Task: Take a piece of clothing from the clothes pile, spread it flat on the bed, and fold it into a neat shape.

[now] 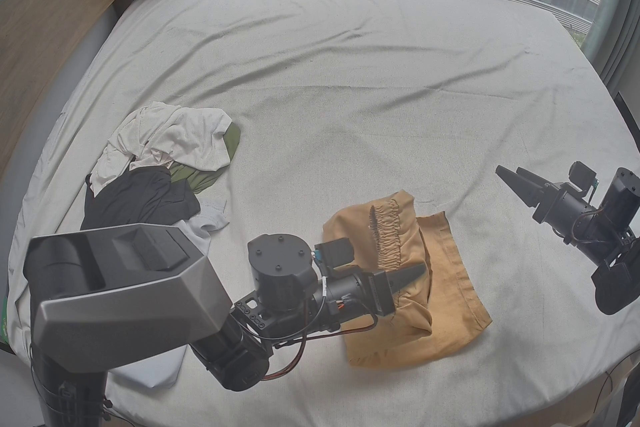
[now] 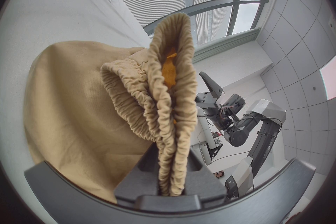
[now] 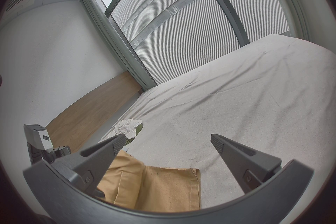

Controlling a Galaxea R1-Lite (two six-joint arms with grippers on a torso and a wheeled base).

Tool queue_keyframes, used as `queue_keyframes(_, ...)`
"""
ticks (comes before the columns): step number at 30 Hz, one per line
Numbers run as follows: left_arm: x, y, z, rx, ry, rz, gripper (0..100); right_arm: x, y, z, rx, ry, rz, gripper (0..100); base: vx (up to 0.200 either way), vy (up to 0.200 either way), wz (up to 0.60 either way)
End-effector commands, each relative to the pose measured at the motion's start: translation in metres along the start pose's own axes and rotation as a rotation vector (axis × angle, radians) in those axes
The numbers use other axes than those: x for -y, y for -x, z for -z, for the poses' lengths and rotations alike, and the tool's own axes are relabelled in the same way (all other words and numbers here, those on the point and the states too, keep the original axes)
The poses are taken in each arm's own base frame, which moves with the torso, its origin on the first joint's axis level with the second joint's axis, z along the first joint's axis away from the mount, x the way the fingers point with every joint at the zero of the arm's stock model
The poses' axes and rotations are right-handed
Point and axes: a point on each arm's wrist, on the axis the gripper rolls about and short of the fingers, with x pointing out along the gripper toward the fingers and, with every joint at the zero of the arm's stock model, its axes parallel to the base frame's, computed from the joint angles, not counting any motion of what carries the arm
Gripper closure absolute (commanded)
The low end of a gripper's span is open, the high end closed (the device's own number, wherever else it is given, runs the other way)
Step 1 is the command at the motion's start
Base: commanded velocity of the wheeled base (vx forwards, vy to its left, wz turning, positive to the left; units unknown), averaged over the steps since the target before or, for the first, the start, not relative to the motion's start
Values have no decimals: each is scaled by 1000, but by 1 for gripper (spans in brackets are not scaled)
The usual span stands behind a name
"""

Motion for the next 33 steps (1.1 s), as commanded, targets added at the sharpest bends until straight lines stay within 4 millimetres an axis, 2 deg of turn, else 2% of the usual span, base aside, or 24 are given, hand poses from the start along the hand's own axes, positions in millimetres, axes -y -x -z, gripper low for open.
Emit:
queue_keyframes(1, -1, -6, 4, -10, 3, 5, 100, 0, 0, 0, 0, 1, -2, 0, 0, 0, 0)
queue_keyframes(6, -6, -12, 11, -29, 10, -2, 100, -1, 0, -1, 2, 2, -3, 0, 0, 0, 0)
queue_keyframes(20, -8, -17, 11, -45, 17, -14, 100, -1, 1, -4, 14, 1, -1, 0, 0, 0, 0)
queue_keyframes(21, -8, -17, 11, -45, 17, -14, 0, -1, 1, -4, 14, 1, -1, 0, 0, 0, 0)
queue_keyframes(33, -1, -21, 7, -43, 12, -4, 0, 0, 3, -6, 18, 5, -5, 0, 0, 0, 0)
